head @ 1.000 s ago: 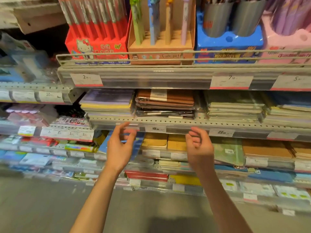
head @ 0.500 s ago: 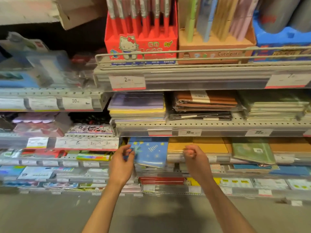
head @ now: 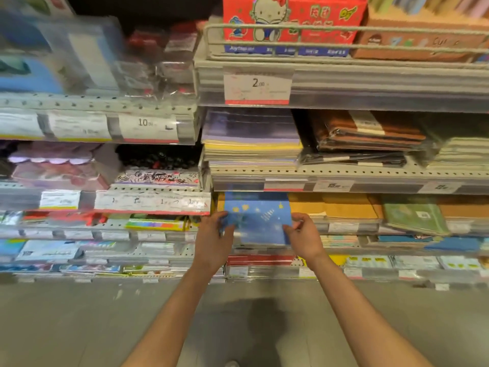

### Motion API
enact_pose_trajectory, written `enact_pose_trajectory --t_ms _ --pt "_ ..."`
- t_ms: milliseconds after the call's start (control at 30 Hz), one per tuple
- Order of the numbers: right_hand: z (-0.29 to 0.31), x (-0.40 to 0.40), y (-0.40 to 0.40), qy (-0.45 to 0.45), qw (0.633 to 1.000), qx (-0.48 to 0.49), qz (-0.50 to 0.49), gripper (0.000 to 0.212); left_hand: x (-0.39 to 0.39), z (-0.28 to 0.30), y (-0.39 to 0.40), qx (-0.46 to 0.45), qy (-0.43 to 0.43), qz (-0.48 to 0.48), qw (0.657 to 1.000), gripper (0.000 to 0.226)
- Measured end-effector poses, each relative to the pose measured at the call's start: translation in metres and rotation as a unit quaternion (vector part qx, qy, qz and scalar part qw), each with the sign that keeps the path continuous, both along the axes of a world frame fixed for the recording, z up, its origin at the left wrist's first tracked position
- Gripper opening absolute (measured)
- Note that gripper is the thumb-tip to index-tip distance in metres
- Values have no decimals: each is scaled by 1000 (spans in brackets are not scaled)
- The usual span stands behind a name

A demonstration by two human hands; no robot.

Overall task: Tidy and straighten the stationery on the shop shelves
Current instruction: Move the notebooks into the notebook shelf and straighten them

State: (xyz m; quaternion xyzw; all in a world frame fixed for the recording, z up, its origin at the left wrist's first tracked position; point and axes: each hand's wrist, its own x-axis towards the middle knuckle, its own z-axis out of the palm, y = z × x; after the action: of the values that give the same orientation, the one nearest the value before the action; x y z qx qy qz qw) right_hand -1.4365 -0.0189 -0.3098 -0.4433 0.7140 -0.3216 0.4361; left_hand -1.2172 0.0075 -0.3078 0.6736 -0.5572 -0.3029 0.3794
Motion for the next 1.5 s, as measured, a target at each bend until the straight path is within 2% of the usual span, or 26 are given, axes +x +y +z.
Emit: enact_pose_trajectory --t_ms 133,300,433,533,800,967,1167,1500 --pt "5 -29 17 -15 999 17 31 35 -9 -12 -3 43 30 14 999 33" --pt "6 -55 28 0 995 61 77 31 -29 -11 -25 98 117 31 988 40" --pt "5 -55 24 -2 997 64 52 16 -31 -11 -32 118 155 38 980 35" --pt "3 -47 11 4 999 34 26 25 -26 -14 -33 141 177 13 974 33" --pt "-1 -47 11 4 997 58 41 19 -17 -16 -15 117 178 -33 976 12" --pt "-2 -47 34 -2 995 61 73 25 -15 -16 21 98 185 -20 978 30" --pt "6 -52 60 12 993 31 110 29 -14 -2 61 82 173 9 981 19" --pt "35 -63 92 -26 989 0 148 30 -12 52 104 38 138 -11 990 23"
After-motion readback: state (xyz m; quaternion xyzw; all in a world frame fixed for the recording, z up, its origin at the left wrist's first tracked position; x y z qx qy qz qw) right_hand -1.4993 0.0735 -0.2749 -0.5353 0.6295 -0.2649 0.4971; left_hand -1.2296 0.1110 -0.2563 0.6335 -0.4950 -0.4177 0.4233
